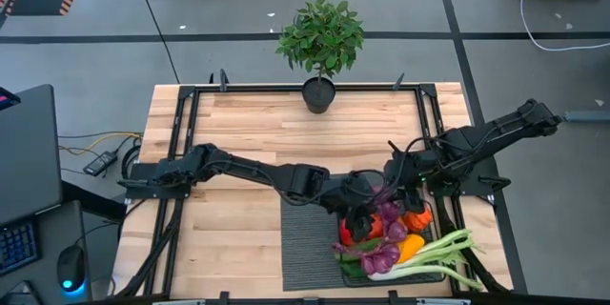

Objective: Build produce basket
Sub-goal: Put the purple garlic into the black wire basket

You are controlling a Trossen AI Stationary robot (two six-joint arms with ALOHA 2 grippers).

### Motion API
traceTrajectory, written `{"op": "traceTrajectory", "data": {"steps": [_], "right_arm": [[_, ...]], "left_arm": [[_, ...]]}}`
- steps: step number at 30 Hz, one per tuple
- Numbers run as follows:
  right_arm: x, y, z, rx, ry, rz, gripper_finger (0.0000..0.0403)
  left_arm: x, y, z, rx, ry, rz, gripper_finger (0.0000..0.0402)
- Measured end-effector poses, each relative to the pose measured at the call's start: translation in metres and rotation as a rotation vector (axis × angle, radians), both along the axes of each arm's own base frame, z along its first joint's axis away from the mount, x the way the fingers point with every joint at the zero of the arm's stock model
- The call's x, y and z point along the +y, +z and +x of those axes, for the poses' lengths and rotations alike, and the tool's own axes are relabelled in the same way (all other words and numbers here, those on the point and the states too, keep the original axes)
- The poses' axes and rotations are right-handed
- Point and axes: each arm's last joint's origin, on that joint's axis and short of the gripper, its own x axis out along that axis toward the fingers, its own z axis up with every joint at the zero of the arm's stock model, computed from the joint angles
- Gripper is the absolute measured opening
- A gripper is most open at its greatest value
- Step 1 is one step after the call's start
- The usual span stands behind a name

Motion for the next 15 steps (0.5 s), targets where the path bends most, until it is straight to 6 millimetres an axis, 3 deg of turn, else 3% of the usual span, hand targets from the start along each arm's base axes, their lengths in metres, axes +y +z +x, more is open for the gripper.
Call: {"op": "traceTrajectory", "data": {"steps": [8,15], "right_arm": [[-0.002,0.014,-0.008,0.063,-0.052,0.024,0.0154],[-0.008,0.057,-0.024,0.113,-0.104,0.036,0.0154]], "left_arm": [[0.001,-0.006,-0.005,0.076,-0.018,0.031,0.0143],[0.006,-0.009,-0.006,0.110,-0.041,0.078,0.0145]]}}
